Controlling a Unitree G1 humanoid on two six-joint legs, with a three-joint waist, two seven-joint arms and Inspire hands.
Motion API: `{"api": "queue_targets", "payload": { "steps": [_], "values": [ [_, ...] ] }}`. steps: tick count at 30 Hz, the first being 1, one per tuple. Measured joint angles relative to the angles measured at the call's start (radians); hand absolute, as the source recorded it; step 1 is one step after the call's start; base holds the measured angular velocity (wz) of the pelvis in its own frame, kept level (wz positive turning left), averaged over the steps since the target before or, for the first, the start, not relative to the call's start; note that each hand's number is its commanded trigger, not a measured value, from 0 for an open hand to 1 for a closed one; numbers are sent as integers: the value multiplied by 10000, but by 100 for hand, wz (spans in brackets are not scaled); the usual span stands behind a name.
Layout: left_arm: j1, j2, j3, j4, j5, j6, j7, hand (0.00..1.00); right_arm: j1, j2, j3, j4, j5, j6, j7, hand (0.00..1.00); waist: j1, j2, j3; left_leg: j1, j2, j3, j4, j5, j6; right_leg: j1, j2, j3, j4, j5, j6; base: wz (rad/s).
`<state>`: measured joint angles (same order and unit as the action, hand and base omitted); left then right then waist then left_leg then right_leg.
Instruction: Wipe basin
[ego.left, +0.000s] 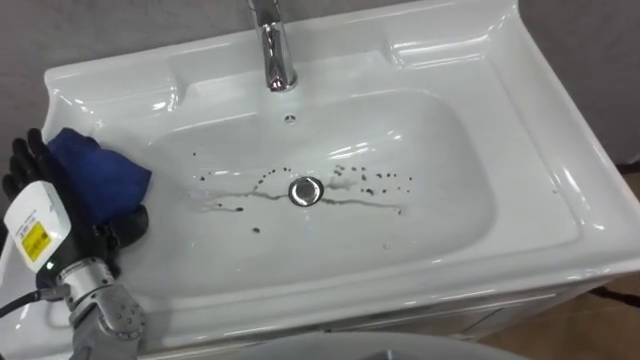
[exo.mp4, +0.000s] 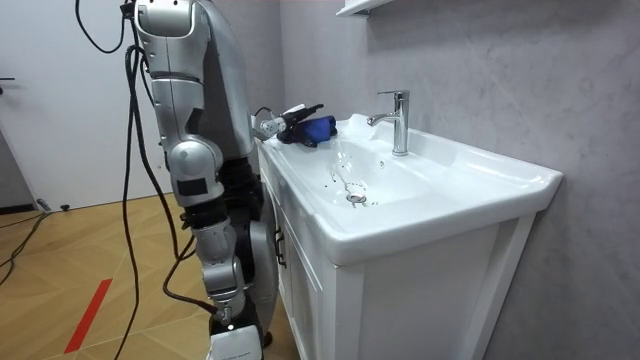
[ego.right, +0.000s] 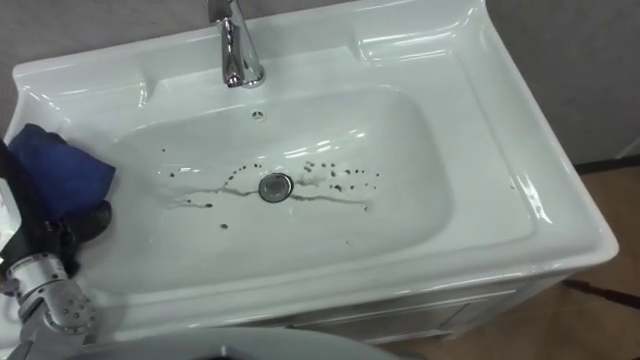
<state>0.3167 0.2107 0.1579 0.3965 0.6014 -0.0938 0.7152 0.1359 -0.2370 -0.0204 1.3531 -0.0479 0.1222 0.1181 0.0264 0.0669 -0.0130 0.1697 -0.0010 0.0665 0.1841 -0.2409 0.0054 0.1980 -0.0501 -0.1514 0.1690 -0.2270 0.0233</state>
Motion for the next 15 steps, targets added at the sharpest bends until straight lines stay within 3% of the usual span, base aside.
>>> {"api": "queue_targets", "payload": {
  "steps": [8,14,15],
  "values": [
    [9,60,20,235,-157,19,-139,0,5,-17,5,-53,-753,471,-83,0,69,20,-24,194,14,185,-214,65,-23,5,17,186,-8,-16,-18,-8],
    [2,277,17,601,-808,17,-207,0,27,-19,-8,-75,-987,540,-95,0,21,9,-31,349,35,193,-336,148,-86,89,40,214,-17,-51,-73,-5],
    [1,291,14,618,-881,16,-207,18,28,-19,-8,-81,-1046,546,-87,0,17,7,-33,351,39,192,-336,153,-92,89,42,212,-16,-52,-76,-4]
  ]
}}
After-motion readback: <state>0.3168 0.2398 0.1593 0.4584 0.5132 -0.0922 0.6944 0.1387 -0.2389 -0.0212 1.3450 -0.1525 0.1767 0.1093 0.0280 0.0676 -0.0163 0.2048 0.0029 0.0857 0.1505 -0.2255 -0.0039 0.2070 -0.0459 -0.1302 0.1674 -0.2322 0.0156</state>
